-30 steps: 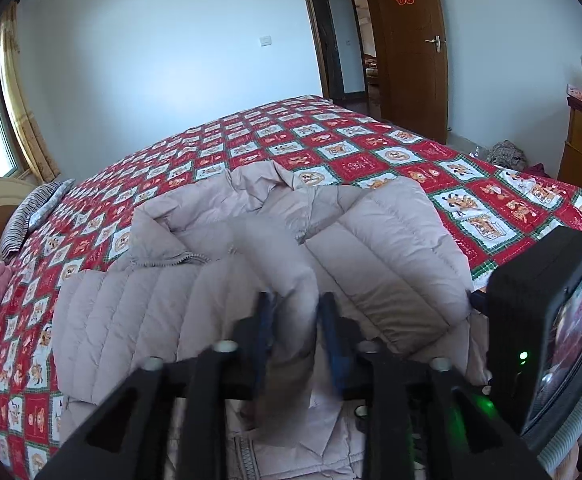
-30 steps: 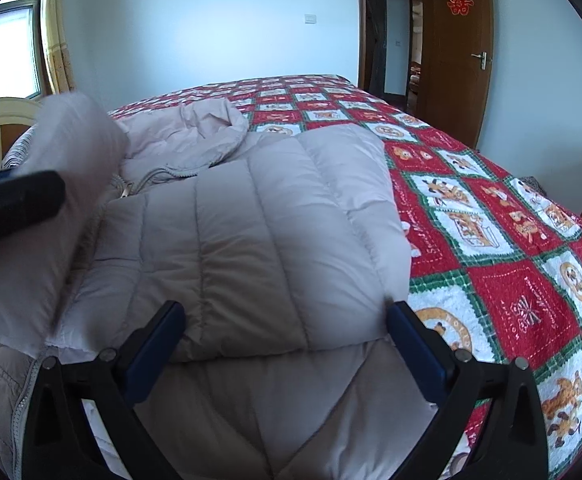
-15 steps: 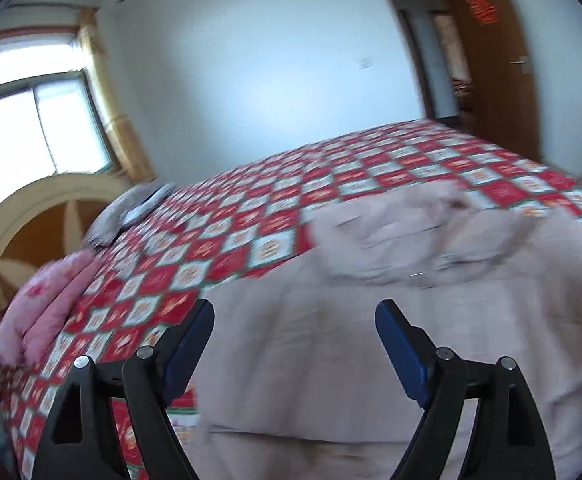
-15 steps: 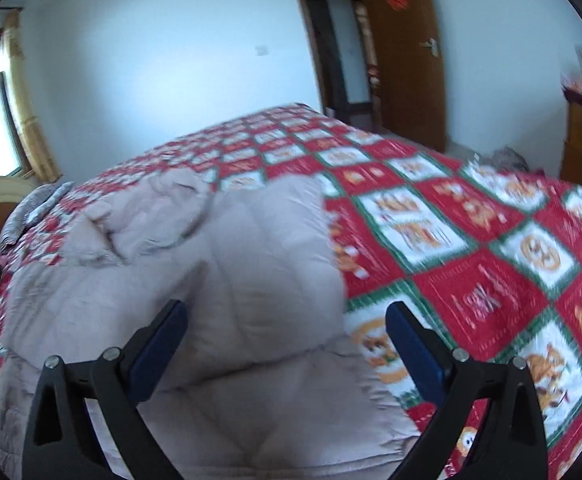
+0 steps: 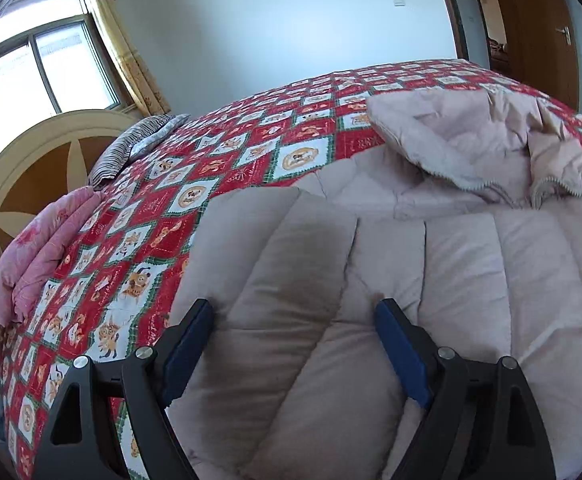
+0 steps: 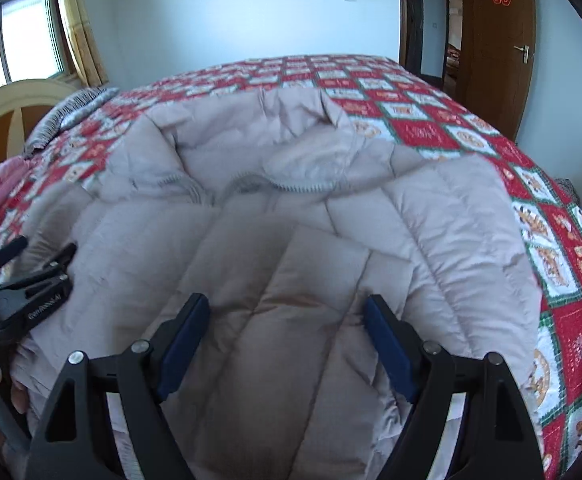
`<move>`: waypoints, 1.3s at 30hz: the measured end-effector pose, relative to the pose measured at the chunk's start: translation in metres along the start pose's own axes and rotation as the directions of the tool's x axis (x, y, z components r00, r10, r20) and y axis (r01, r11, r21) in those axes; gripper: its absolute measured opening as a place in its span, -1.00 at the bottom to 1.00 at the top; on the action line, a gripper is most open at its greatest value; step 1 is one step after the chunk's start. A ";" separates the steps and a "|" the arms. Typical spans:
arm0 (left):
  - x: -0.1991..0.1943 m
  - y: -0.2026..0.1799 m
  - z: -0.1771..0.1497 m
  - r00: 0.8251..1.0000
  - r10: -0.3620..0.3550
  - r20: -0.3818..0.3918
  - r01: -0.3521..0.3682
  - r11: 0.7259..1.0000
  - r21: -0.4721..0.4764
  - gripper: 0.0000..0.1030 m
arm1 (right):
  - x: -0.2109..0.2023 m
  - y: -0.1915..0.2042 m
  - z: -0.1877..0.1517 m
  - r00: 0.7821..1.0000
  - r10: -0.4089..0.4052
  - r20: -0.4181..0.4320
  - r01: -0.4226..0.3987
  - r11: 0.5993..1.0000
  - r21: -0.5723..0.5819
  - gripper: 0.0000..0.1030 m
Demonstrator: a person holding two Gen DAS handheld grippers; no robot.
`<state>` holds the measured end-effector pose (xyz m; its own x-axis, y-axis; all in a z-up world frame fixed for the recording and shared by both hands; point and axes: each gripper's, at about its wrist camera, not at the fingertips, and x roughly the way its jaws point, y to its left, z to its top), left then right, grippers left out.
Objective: Fold large clothes
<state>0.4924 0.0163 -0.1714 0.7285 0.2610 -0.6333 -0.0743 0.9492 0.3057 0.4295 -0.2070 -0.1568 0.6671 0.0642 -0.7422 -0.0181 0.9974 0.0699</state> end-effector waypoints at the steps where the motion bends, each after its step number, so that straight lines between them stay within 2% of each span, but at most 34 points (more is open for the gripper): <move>1: 0.001 0.000 -0.002 1.000 -0.007 0.000 0.007 1.000 -0.004 0.66 | 0.002 -0.003 -0.005 1.000 -0.002 0.001 0.002 1.000 -0.006 0.61; 9: 0.007 0.004 -0.003 0.999 -0.041 -0.021 0.040 0.998 -0.048 0.81 | 0.009 0.000 -0.013 0.999 -0.047 -0.002 0.047 0.998 -0.032 0.62; 28: 0.012 0.003 -0.006 0.999 -0.033 -0.029 0.031 0.998 -0.050 0.87 | 0.017 0.012 -0.008 0.985 -0.158 -0.064 0.150 0.983 -0.104 0.64; 30: 0.013 0.004 -0.006 0.999 -0.034 -0.030 0.032 0.998 -0.053 0.87 | 0.001 0.011 -0.001 0.986 -0.157 -0.047 0.153 0.985 -0.077 0.49; 33: 0.014 0.004 -0.006 0.999 -0.035 -0.030 0.033 0.998 -0.056 0.88 | -0.025 0.021 0.009 0.993 -0.110 0.042 0.112 0.992 -0.057 0.47; 36: 0.014 0.004 -0.006 0.999 -0.036 -0.030 0.034 0.998 -0.058 0.88 | -0.017 0.041 0.017 0.998 -0.059 0.028 0.061 0.992 -0.115 0.47; 39: 0.014 0.005 -0.006 0.999 -0.034 -0.029 0.033 0.998 -0.057 0.88 | 0.005 0.049 0.019 0.999 -0.042 0.001 0.042 0.990 -0.135 0.47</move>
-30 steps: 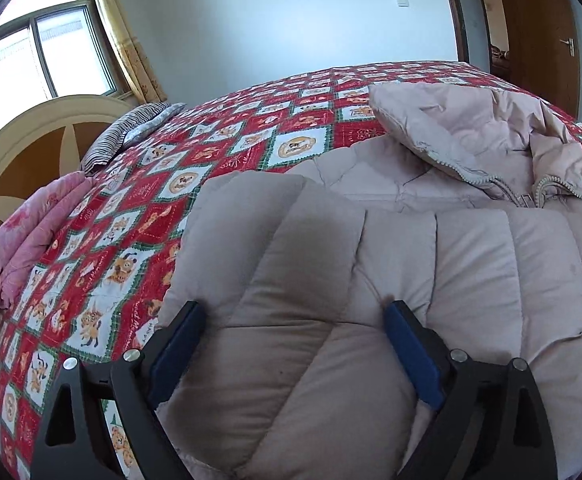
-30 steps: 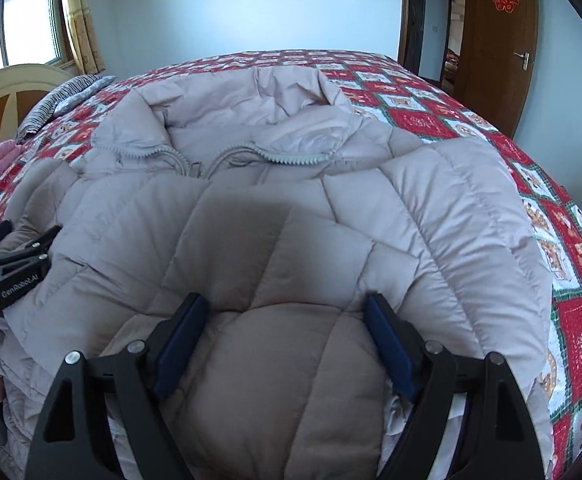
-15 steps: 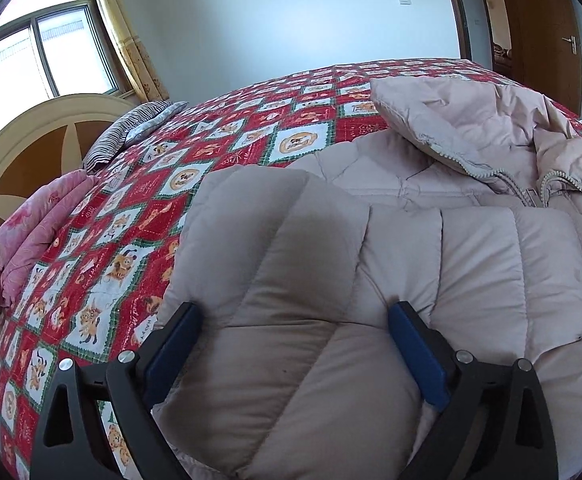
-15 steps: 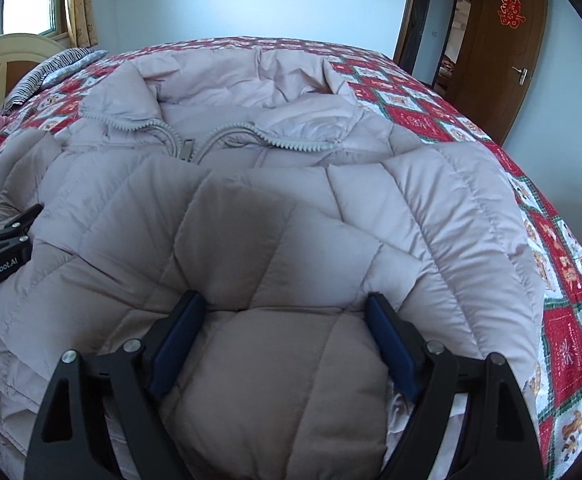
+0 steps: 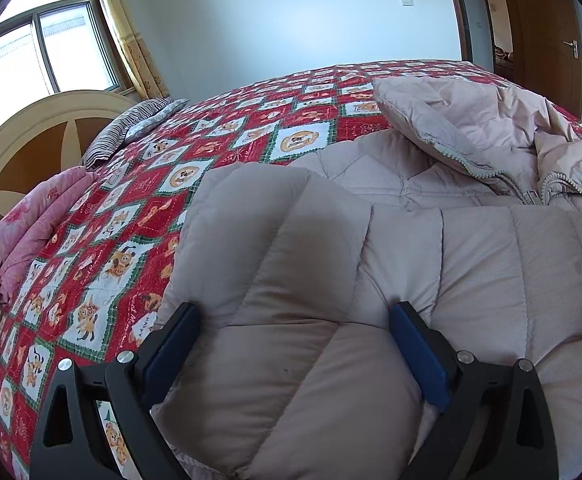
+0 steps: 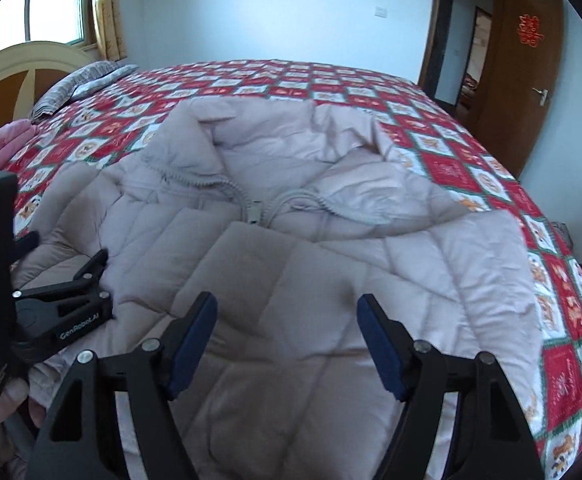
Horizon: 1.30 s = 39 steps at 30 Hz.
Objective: Fold large clothes
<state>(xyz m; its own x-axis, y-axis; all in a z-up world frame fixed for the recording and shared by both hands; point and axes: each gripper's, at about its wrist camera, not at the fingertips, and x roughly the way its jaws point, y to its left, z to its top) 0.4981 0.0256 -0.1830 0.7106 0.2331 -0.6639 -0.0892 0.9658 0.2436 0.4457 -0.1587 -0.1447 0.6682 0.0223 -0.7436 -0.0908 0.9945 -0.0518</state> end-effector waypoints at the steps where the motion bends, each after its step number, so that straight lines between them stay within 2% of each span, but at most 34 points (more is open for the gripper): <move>1: 0.000 0.000 0.000 1.000 0.000 0.000 0.000 1.000 -0.001 0.88 | 0.007 0.000 -0.001 1.000 0.000 -0.015 0.000 1.000 0.000 0.47; 12: -0.001 0.001 -0.001 1.000 -0.005 0.006 0.005 1.000 -0.005 0.89 | 0.022 0.000 -0.022 1.000 0.012 -0.008 -0.012 0.999 -0.033 0.50; 24: -0.003 0.004 0.001 1.000 -0.022 0.003 0.022 1.000 -0.020 0.89 | 0.026 -0.001 -0.022 1.000 0.020 -0.012 -0.021 0.999 -0.032 0.53; 28: -0.015 0.008 0.006 1.000 -0.019 0.015 0.019 1.000 0.006 0.89 | 0.025 0.000 -0.022 1.000 0.023 -0.011 -0.023 0.999 -0.029 0.53; 34: -0.052 0.023 0.044 0.996 -0.038 0.083 0.038 0.999 0.003 0.89 | 0.025 0.000 -0.021 0.999 0.026 -0.020 -0.026 0.999 -0.034 0.54; 37: -0.054 0.021 0.073 0.994 -0.059 0.097 0.057 0.998 0.024 0.89 | 0.021 -0.003 -0.011 0.996 0.054 -0.070 -0.060 0.995 -0.082 0.54; 39: -0.051 0.016 0.089 0.992 -0.065 0.110 0.061 0.997 0.039 0.89 | 0.016 -0.012 -0.002 0.991 0.095 -0.093 -0.101 0.993 -0.062 0.53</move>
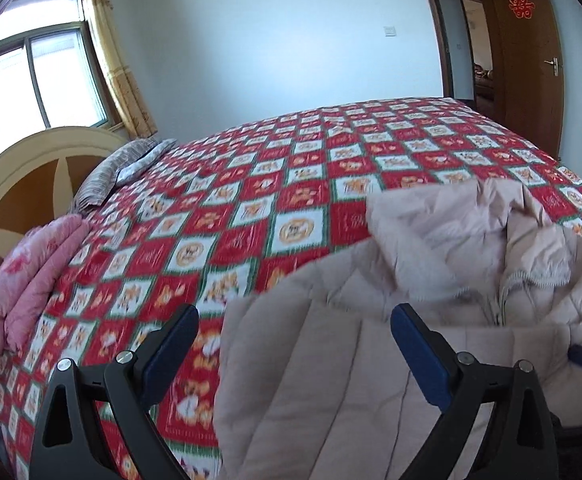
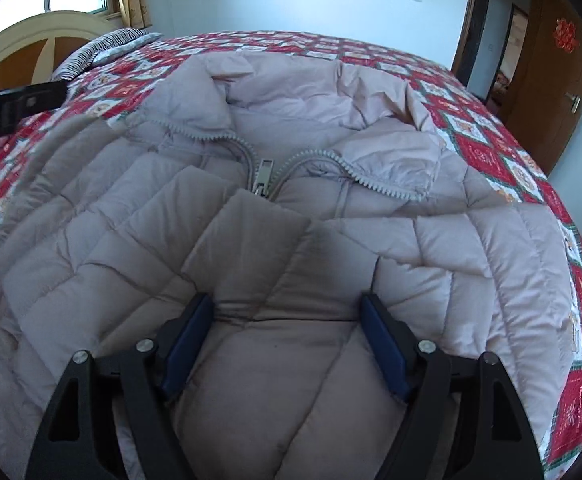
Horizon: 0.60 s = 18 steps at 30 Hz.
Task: Fold large clothes
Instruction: 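Grasp the jacket hem with the left gripper while the right gripper grasps the hem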
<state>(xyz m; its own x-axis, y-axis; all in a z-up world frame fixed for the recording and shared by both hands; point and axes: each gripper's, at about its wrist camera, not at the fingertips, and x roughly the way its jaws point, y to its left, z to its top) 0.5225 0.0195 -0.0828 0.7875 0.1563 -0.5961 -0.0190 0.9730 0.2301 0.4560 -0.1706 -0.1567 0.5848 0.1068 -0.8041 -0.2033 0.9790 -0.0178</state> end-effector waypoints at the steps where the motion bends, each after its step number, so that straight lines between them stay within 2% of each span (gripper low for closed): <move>1: 0.006 -0.005 0.007 1.000 -0.002 0.008 0.002 1.000 0.013 0.89 | -0.003 -0.005 0.003 1.000 0.017 0.000 -0.017 1.000 0.014 0.54; 3: 0.020 -0.013 0.019 1.000 -0.011 -0.001 0.011 0.999 0.030 0.89 | -0.009 -0.014 0.008 0.998 0.061 0.000 -0.061 0.998 0.031 0.54; 6: 0.052 -0.024 0.037 0.997 -0.053 -0.064 0.054 0.998 0.010 0.89 | -0.021 -0.025 0.018 0.997 0.077 0.014 -0.077 0.997 0.020 0.54; 9: 0.074 -0.033 0.052 0.995 -0.062 -0.077 0.063 0.998 0.010 0.89 | -0.025 -0.041 0.034 0.995 0.091 0.026 -0.092 0.995 0.040 0.54; 11: 0.090 -0.041 0.058 0.993 -0.073 -0.094 0.075 0.997 0.019 0.89 | -0.024 -0.059 0.050 0.996 0.077 0.039 -0.080 0.995 0.068 0.54; 14: 0.110 -0.054 0.065 0.990 -0.079 -0.119 0.084 0.996 0.038 0.89 | -0.014 -0.081 0.076 0.998 0.007 0.068 -0.013 0.996 0.087 0.54; 18: 0.129 -0.065 0.071 0.985 -0.099 -0.139 0.109 0.992 0.062 0.89 | 0.023 -0.099 0.107 0.999 -0.034 0.033 0.031 0.997 0.070 0.54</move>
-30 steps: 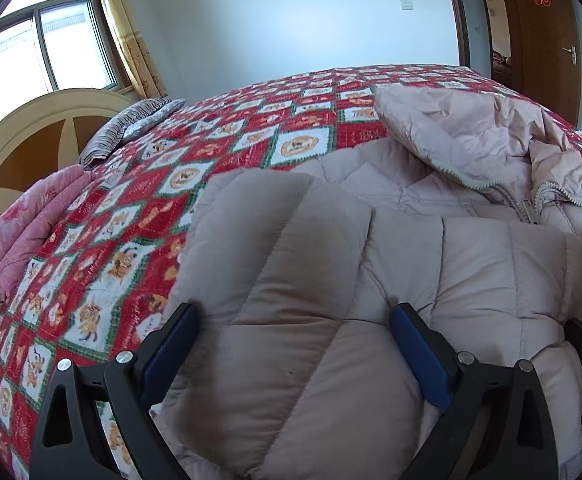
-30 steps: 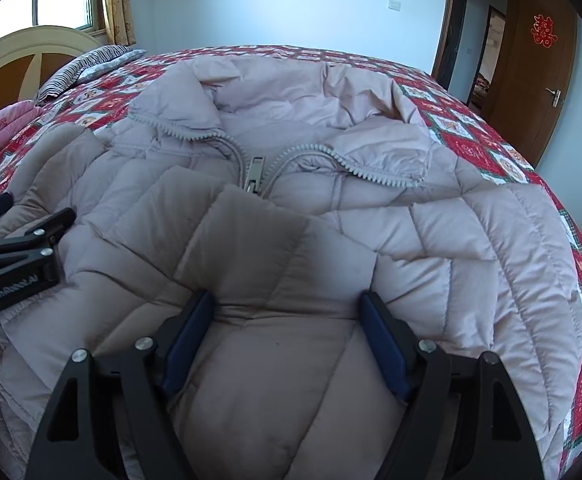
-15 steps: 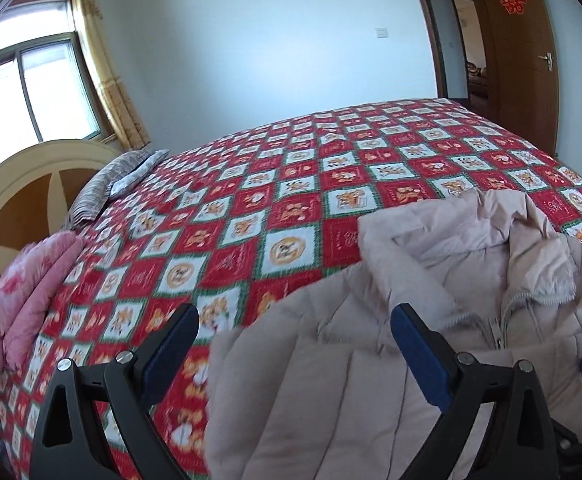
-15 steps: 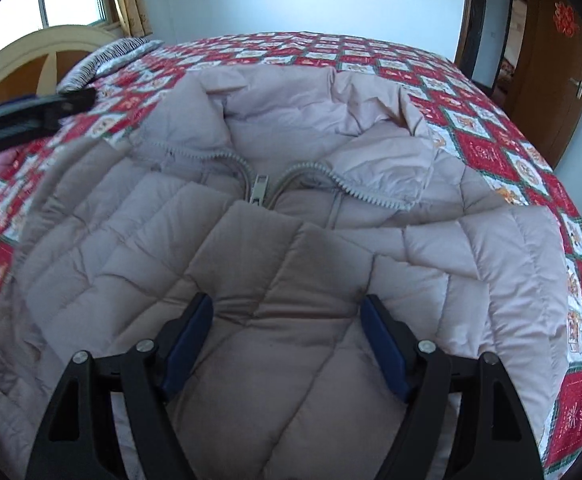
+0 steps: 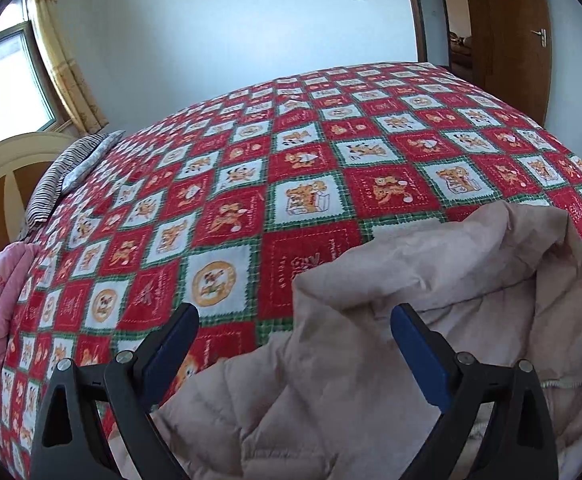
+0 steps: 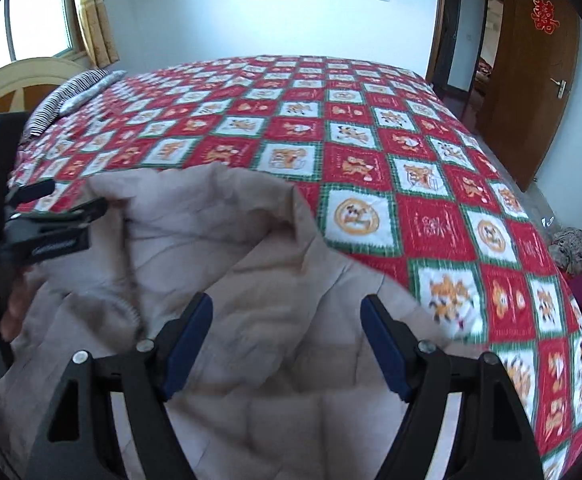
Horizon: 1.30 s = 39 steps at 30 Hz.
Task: Fold large clothes
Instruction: 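Grasp the jacket hem with the left gripper while the right gripper grasps the hem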
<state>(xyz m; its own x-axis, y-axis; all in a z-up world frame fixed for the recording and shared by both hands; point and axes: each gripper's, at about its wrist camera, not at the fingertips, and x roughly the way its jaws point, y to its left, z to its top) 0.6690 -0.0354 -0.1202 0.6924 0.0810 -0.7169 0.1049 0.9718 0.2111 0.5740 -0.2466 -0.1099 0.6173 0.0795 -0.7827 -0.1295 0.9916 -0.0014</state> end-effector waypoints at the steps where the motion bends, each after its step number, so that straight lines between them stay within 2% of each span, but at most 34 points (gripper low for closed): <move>1: 0.004 0.000 0.002 1.000 -0.007 -0.006 0.007 1.000 0.000 0.89 | 0.009 -0.001 0.006 1.000 -0.009 -0.012 0.008 1.000 -0.016 0.53; 6: 0.018 -0.005 0.004 1.000 -0.030 -0.011 0.030 0.999 0.019 0.89 | 0.044 -0.006 0.029 0.998 -0.049 -0.035 0.047 0.996 -0.073 0.53; 7: 0.018 -0.006 0.004 0.999 -0.033 -0.005 0.033 0.999 0.023 0.87 | 0.048 -0.007 0.031 0.998 -0.054 -0.040 0.051 0.995 -0.083 0.47; 8: 0.019 -0.007 0.005 0.999 -0.042 0.003 0.042 0.999 0.029 0.70 | 0.055 -0.006 0.034 0.997 -0.056 -0.050 0.051 0.994 -0.099 0.31; 9: 0.019 -0.009 0.005 0.999 -0.054 0.005 0.054 0.998 0.038 0.36 | 0.060 -0.006 0.035 0.997 -0.054 -0.060 0.047 0.993 -0.111 0.21; 10: 0.019 -0.011 0.005 0.997 -0.075 -0.001 0.075 0.996 0.052 0.13 | 0.066 -0.006 0.036 0.996 -0.051 -0.077 0.041 0.992 -0.123 -0.01; 11: 0.021 -0.013 0.006 0.996 -0.090 -0.009 0.090 0.994 0.060 -0.29 | 0.070 -0.006 0.036 0.995 -0.040 -0.094 0.028 0.991 -0.128 -0.32; 12: 0.020 -0.015 0.006 0.995 -0.100 -0.014 0.101 0.992 0.069 -0.49 | 0.073 -0.007 0.035 0.994 -0.034 -0.104 0.020 0.991 -0.133 -0.53; 13: 0.019 -0.015 0.006 0.995 -0.101 -0.008 0.102 0.992 0.074 -0.55 | 0.072 -0.006 0.035 0.994 -0.041 -0.100 0.028 0.991 -0.132 -0.78; 15: 0.013 -0.013 0.004 0.994 -0.110 0.003 0.109 0.990 0.085 -0.87 | 0.062 -0.009 0.032 0.997 -0.029 -0.077 0.021 0.994 -0.109 -0.83; 24: -0.025 0.006 -0.015 0.988 -0.143 0.061 0.137 0.986 0.094 -0.96 | 0.020 -0.015 0.013 1.000 -0.012 -0.014 0.010 0.996 -0.093 -0.94; 29: -0.037 0.003 -0.039 0.989 -0.139 0.057 0.131 0.983 0.125 -0.97 | 0.016 -0.018 -0.006 0.999 -0.023 -0.026 0.020 0.994 -0.112 -0.95; 31: -0.035 0.000 -0.049 0.991 -0.124 0.051 0.115 0.982 0.149 -0.97 | 0.020 -0.020 -0.013 0.999 -0.025 -0.043 0.020 0.994 -0.112 -0.95; 35: -0.017 -0.005 -0.066 0.996 -0.089 -0.011 0.090 0.980 0.178 -0.97 | 0.025 -0.019 -0.025 0.996 -0.033 -0.077 0.023 0.992 -0.126 -0.96; 39: -0.006 -0.006 -0.071 0.996 -0.083 -0.033 0.088 0.982 0.166 -0.97 | 0.030 -0.015 -0.030 0.994 -0.050 -0.102 0.035 0.989 -0.143 -0.96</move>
<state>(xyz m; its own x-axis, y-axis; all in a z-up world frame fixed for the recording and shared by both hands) 0.6132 -0.0261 -0.1647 0.6575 0.0070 -0.7534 0.2821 0.9249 0.2548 0.5710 -0.2619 -0.1523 0.5407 0.0192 -0.8410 -0.2177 0.9689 -0.1178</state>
